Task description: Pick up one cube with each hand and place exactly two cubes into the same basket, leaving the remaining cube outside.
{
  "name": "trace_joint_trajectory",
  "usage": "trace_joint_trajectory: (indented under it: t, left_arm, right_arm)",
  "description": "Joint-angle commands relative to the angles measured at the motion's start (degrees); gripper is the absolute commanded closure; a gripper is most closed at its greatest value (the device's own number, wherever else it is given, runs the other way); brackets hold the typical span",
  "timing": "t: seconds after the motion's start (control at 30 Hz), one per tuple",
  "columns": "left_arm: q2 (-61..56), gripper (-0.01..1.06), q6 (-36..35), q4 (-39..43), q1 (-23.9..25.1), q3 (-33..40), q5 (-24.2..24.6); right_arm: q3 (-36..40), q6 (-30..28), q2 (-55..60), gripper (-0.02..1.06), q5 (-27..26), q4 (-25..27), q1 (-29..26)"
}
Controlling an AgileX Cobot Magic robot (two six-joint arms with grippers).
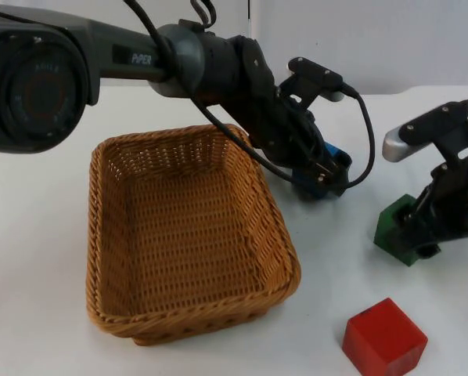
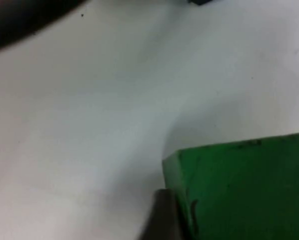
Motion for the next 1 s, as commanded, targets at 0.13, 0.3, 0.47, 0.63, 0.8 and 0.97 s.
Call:
trace_joint_trajectory:
  t: [0.13, 0.3, 0.47, 0.63, 0.8, 0.97]
  left_arm:
    - [0.46, 0.21, -0.32, -0.70, -0.37, -0.08, 1.46]
    - [-1.22, 0.69, -0.83, -1.55, -0.37, -0.08, 1.83]
    - [-4.95, 1.05, -0.69, -2.26, -0.37, -0.08, 1.42]
    - [-11.50, 1.05, -0.80, -2.28, -0.37, -0.08, 3.89]
    - [-17.10, 1.05, -1.51, -2.17, -0.12, -0.08, 9.57]
    - [-21.21, 1.05, -5.19, -0.10, 0.62, -0.08, 12.27]
  right_arm:
    - [-0.30, 0.16, -0.21, 0.76, -0.48, -0.07, 0.05]
    - [-0.30, 0.16, -0.50, 1.05, -0.47, -0.07, 0.05]
    - [-0.30, 0.16, -3.12, 1.05, 1.41, -0.31, 0.05]
    - [-0.30, 0.16, -9.49, 1.05, 6.49, -0.31, 0.05]
    - [-0.30, 0.16, -16.42, 1.05, 10.62, -0.31, 0.05]
    - [-0.30, 0.54, -23.59, 1.05, 14.80, -0.31, 0.05]
